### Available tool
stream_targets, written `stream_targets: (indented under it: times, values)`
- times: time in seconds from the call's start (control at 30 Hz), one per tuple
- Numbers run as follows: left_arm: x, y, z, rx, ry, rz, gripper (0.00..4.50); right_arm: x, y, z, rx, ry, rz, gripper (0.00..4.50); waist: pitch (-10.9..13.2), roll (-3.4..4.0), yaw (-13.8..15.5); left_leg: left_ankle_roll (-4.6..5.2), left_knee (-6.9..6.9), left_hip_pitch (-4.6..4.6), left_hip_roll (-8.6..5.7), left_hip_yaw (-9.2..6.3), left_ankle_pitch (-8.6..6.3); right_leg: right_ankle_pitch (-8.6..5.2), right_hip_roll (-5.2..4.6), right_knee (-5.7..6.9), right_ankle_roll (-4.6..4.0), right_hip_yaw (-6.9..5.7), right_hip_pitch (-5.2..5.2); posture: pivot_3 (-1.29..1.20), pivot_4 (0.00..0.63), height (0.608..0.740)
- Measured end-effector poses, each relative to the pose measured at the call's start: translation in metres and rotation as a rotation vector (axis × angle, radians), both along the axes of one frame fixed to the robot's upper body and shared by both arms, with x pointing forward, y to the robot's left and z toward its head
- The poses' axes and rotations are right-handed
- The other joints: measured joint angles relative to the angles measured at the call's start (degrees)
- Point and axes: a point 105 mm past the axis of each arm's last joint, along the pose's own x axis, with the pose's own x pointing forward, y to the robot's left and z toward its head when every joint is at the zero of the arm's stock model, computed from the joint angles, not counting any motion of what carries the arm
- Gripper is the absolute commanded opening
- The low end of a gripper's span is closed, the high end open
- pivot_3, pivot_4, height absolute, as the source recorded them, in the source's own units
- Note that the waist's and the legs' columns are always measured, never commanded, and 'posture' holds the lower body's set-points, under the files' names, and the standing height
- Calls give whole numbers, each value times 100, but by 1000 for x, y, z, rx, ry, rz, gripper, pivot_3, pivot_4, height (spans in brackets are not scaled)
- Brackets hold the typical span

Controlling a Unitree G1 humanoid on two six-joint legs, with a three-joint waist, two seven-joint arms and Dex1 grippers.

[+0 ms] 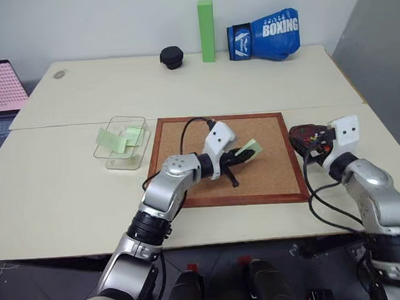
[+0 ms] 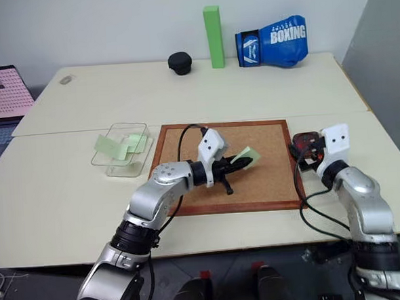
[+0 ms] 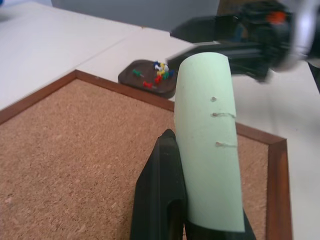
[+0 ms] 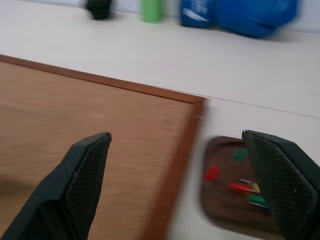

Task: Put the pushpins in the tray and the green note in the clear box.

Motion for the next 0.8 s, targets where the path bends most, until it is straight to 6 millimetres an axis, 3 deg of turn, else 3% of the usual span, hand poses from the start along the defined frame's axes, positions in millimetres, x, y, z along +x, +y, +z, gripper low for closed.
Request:
stream_targets:
  times: [0.1,0.13,0.2,0.3,0.5,0.6,0.73,0.8]
  values:
    - [5,12,6,-8,-18,85,0,-16,20,13,34,-26,102,4442,0,0,-3,3,3,22,1,1,2,5,1,0,5,0,20,0,150,740]
    - [14,26,12,-23,-33,188,0,-25,30,21,71,-39,143,4442,0,0,-7,5,3,28,4,-2,3,6,3,0,5,0,24,0,150,740]
    - [33,61,22,-27,-65,387,0,-42,50,29,117,-50,233,4442,0,-1,-17,4,2,36,11,-6,3,5,10,0,4,-4,31,0,150,740]
    - [54,130,35,-6,-131,745,0,-59,74,38,155,-44,338,4442,0,-1,-8,4,1,34,6,-8,3,6,7,-6,5,-6,34,0,150,740]
    - [62,219,33,84,-185,1197,0,-59,95,53,186,-68,400,4442,1,-6,27,4,4,30,-1,-9,3,9,-3,-14,10,-9,35,0,150,740]
    - [64,236,19,68,-124,1261,0,-58,102,55,190,-72,422,4442,1,-6,59,4,3,25,-2,-14,3,9,-4,-16,9,-16,35,0,150,740]
    - [70,235,9,58,-81,1263,0,-56,103,55,186,-70,419,4442,1,-15,75,3,7,18,-5,-14,3,10,-9,-19,9,-17,34,0,150,740]
    - [74,237,9,48,-77,1273,398,-53,101,52,187,-57,411,4500,1,-15,61,3,7,19,-4,-14,3,10,-8,-17,9,-17,33,0,150,740]
